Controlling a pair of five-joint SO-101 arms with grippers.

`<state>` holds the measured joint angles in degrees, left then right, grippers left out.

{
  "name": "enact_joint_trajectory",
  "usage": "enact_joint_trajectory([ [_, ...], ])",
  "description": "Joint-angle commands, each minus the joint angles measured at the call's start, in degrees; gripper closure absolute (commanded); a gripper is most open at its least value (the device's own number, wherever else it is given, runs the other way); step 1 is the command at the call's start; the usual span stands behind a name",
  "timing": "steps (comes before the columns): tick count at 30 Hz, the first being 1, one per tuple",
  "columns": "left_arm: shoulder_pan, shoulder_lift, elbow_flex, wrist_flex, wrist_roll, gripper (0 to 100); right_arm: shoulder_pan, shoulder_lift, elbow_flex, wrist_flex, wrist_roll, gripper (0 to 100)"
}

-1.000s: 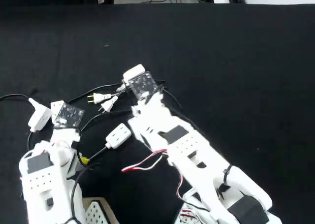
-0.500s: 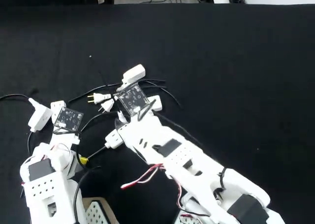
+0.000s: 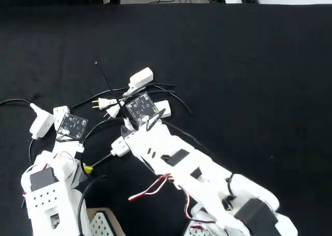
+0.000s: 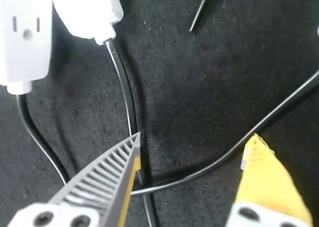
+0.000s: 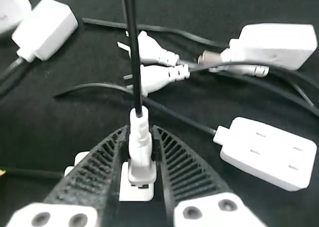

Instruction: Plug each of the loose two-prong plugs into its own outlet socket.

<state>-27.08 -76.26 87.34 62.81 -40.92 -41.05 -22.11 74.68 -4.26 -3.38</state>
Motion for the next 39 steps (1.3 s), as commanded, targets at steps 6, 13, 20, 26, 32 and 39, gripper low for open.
enact_joint_trajectory([
  [6,6.3,-0.4,-0.5,0.4,-0.3,69,-5.4,-6.7,1.7,-0.9,0.4,98.7],
  [13,6.6,-0.4,-0.7,0.1,1.5,69,-7.4,-40.1,12.9,3.1,-2.3,98.7],
  [20,10.9,-3.6,-3.7,0.4,13.7,69,-12.1,-71.0,14.3,25.9,-13.2,98.7],
  [26,20.4,-16.6,-4.4,0.6,21.5,69,-9.1,-85.1,17.8,31.1,-15.9,98.7],
  [32,33.5,-28.9,-6.4,3.2,30.9,69,-7.9,-87.6,19.0,32.4,-15.9,98.7],
  [39,36.2,-26.5,-14.3,3.2,37.8,69,-7.8,-87.6,20.2,32.4,-15.6,98.7],
])
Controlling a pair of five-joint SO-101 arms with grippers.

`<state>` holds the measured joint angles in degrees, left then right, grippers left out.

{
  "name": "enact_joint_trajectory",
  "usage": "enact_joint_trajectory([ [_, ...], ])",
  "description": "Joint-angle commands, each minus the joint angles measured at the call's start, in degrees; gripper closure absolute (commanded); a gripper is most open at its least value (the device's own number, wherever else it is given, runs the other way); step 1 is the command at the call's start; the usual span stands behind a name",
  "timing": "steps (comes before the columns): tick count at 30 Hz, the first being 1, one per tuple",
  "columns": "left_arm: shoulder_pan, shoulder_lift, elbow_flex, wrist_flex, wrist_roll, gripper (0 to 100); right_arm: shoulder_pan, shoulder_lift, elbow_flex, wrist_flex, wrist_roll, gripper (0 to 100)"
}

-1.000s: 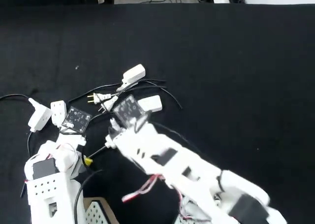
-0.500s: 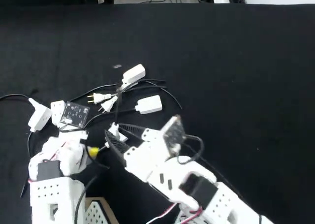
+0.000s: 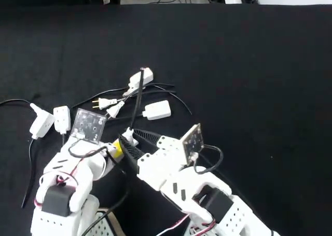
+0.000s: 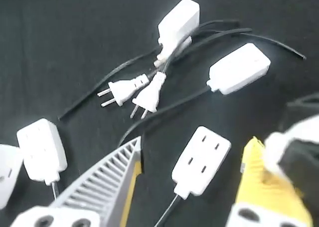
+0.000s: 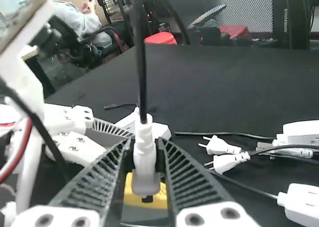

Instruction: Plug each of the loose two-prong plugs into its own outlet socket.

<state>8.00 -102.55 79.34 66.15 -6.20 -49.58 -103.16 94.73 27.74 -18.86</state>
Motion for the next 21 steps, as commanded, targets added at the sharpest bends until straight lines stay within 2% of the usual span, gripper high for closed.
enact_joint_trajectory([
  [1,0.7,-0.3,-6.7,-0.4,3.5,69,0.7,-6.5,0.1,0.5,-0.2,98.7],
  [6,0.0,-0.3,-5.6,-2.3,2.2,69,0.6,-6.5,-1.6,5.6,-0.3,98.7],
  [11,-7.0,-0.3,-2.9,-7.4,2.5,69,0.6,-6.5,-3.6,10.4,-0.1,98.7],
  [18,-7.6,-0.3,-2.5,-7.3,2.5,69,0.6,-6.5,-3.5,11.3,0.1,98.7],
  [21,-8.1,-0.3,-2.4,-4.2,2.0,69,0.7,-6.5,-3.6,11.3,0.8,98.7],
])
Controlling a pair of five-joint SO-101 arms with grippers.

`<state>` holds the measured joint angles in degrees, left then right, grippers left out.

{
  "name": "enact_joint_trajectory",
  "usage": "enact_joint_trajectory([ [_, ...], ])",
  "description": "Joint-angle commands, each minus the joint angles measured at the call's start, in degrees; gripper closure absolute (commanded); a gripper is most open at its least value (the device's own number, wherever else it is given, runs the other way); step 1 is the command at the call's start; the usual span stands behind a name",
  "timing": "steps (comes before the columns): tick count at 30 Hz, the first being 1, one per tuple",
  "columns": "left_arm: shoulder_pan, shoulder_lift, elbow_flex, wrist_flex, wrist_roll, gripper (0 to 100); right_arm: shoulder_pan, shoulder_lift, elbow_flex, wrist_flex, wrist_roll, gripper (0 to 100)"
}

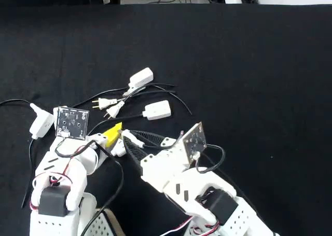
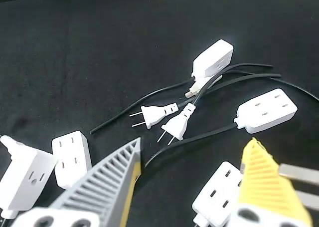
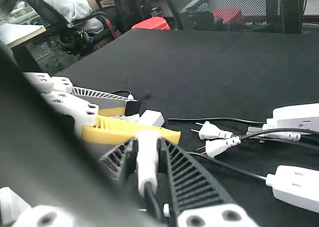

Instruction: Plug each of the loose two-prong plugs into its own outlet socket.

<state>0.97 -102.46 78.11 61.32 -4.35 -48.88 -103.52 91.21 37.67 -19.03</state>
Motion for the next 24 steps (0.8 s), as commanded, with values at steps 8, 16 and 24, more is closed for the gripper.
enact_joint_trajectory([
  [8,-7.3,-0.4,0.4,12.4,-20.2,69,5.4,-3.4,-2.8,2.3,5.3,98.7],
  [16,-23.0,-0.4,19.4,0.2,-32.7,69,5.5,27.6,-11.6,-4.4,9.1,98.7],
  [24,-25.7,-0.4,19.3,0.7,-32.5,69,5.6,70.5,-32.0,-4.2,15.4,98.7],
])
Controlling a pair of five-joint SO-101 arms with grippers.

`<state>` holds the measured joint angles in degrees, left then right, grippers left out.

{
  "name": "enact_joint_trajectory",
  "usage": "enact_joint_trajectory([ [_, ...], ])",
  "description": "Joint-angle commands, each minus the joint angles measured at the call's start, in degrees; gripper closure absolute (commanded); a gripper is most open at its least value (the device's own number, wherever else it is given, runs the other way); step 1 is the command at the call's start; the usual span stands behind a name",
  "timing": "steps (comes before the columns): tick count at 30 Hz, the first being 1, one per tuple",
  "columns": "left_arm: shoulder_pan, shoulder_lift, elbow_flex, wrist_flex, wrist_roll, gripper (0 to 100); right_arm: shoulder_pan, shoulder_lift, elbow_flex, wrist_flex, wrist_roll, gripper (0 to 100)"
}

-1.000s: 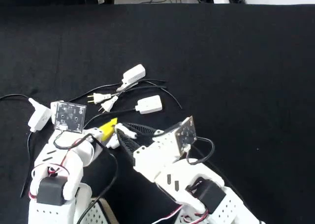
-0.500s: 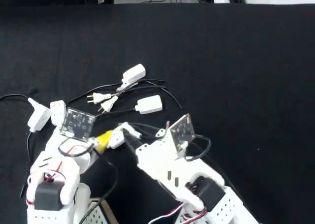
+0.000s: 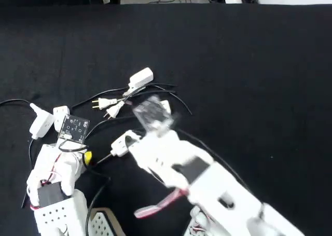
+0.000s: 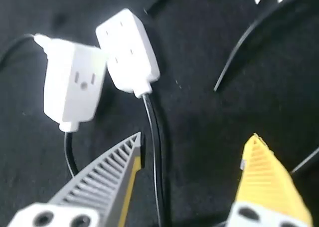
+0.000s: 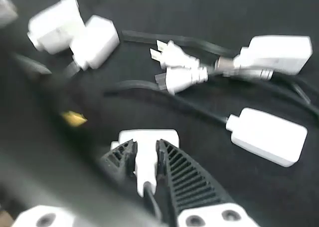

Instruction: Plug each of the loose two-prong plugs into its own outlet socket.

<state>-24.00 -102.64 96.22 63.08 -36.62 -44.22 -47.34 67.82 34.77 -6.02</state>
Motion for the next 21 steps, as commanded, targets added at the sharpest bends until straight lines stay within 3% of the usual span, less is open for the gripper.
enact_joint_trajectory([
  [1,-0.7,-0.2,1.2,-1.1,-0.3,69,1.1,17.9,-10.5,-1.2,2.9,98.7],
  [8,-0.7,-0.1,1.2,-1.0,-0.3,69,6.5,28.0,-20.4,4.7,4.6,98.7],
  [17,-0.7,-0.1,1.2,-0.7,-0.4,69,6.1,29.3,-24.7,9.7,4.9,98.7],
  [21,-0.7,-0.1,1.2,-0.7,-0.4,69,4.1,29.0,-28.7,15.9,10.3,98.7],
])
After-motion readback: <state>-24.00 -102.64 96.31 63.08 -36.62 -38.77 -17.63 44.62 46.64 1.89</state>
